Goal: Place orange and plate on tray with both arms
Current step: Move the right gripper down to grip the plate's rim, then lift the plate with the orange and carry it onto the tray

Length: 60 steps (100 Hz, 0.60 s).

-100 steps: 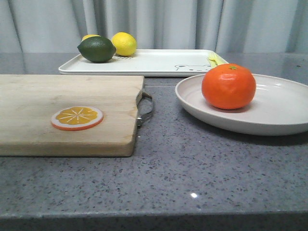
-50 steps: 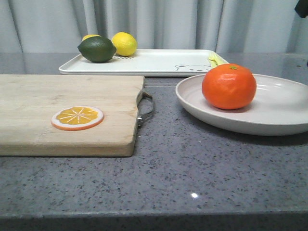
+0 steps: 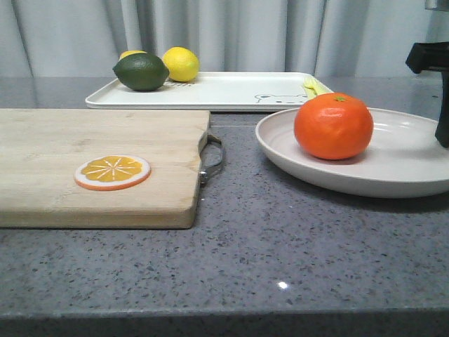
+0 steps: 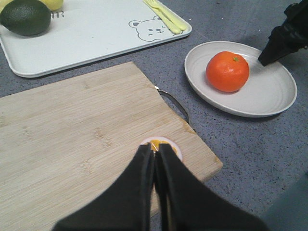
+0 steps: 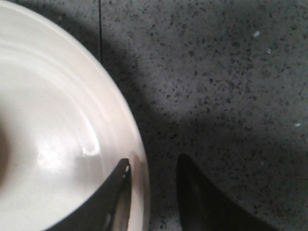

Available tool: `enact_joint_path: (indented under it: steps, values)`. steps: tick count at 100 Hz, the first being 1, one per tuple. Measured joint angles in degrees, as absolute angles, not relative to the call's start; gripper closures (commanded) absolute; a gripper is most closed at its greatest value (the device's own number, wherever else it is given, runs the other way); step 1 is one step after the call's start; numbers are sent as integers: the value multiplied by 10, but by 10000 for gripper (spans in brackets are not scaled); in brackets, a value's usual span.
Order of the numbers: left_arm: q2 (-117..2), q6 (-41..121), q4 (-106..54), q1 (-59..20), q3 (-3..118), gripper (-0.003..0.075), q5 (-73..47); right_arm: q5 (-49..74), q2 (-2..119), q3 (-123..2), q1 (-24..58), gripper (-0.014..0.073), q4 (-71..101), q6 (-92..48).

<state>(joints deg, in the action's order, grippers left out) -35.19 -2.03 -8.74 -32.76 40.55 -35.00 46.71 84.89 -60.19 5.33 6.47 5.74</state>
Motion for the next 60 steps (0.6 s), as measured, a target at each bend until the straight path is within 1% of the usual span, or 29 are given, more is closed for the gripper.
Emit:
enact_joint_path:
  steps: [10, 16, 22, 49, 60]
  values:
    - [-352, -20, -87, -328, 405, 739, -350, 467, 849, -602, 53, 609, 67, 57]
    - [-352, -20, -87, -328, 405, 739, -350, 467, 849, -602, 53, 669, 70, 57]
    - [-352, -21, -87, -328, 405, 739, -350, 467, 849, -603, 53, 654, 73, 57]
    - [-352, -21, -89, -328, 405, 739, -350, 465, 849, -604, 53, 654, 82, 57]
    - [-352, -21, -91, -328, 405, 739, -350, 465, 849, -607, 40, 654, 102, 56]
